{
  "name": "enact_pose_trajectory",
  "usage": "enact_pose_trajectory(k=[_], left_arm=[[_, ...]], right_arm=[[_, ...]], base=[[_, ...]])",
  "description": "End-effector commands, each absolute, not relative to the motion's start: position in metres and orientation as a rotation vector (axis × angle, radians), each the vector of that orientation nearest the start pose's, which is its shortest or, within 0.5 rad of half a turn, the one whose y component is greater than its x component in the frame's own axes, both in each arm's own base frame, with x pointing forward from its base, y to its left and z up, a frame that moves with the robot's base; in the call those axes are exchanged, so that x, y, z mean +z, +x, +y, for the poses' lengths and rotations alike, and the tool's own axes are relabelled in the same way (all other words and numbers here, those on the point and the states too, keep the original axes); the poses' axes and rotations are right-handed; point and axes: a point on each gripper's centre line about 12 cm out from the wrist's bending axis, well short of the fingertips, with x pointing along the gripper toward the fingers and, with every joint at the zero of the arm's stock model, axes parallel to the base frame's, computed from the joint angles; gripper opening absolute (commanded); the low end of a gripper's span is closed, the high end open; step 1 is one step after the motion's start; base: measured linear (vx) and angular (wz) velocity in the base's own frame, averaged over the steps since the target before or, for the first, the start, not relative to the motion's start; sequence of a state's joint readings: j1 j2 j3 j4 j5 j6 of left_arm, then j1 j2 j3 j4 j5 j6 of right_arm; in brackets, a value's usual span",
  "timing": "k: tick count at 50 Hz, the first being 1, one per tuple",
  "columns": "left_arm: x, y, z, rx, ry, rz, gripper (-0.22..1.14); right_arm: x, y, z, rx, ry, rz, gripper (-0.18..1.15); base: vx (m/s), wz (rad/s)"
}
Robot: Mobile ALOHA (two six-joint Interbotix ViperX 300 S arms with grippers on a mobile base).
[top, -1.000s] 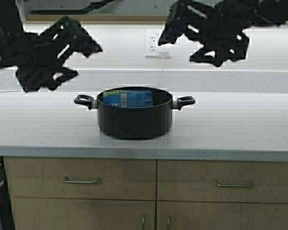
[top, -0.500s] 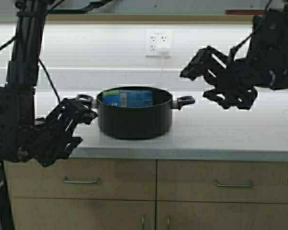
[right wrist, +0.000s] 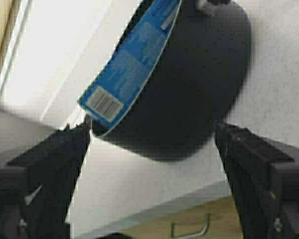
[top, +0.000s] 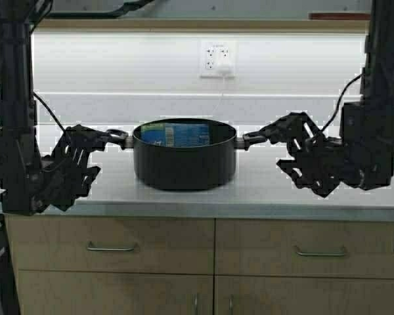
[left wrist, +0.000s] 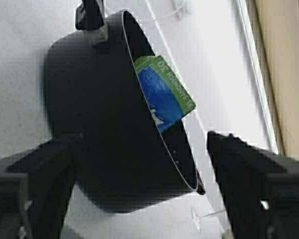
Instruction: Open the cabinet, put the pot inside, then close it
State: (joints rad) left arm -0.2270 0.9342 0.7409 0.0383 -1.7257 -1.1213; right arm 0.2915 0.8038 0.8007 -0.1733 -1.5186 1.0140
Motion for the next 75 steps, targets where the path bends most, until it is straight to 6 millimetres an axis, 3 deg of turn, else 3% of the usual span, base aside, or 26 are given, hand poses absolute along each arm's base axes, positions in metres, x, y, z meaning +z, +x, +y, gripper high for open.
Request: enact_pose_trajectory(k=[1,11,25,42,50,75], left_arm=[[-0.035,0.379,-0.086,-0.273,-1.129,0.067,1.02],[-0.044,0.410,-0.089,-0.288,-1.147,0.028,1.02],[-0.052,0.439,-0.080,-0.274,-1.219,-0.050,1.02],[-0.043,0.445,-0.081,-0.277,-1.225,-0.062,1.02],[-0.035,0.457,-0.082,-0.282,-1.225,-0.080,1.02],[-0.047,0.471,-0.081,-0.134,-1.226,-0.115,1.02]], right_arm=[[-0.020,0.368,0.125,0.399,1.004,0.241,1.04],[-0.035,0.397,0.111,0.367,1.070,0.186,1.04],[-0.042,0.429,0.112,0.376,1.082,0.143,1.04],[-0.042,0.454,0.118,0.385,1.096,0.134,1.04],[-0.048,0.462,0.120,0.388,1.097,0.132,1.04],[-0.063,0.487,0.128,0.399,1.126,0.115,1.04]], base=[[0.00,0.00],[0.00,0.00],[0.01,0.00],[0.04,0.00],[0.07,-0.01],[0.07,0.00]])
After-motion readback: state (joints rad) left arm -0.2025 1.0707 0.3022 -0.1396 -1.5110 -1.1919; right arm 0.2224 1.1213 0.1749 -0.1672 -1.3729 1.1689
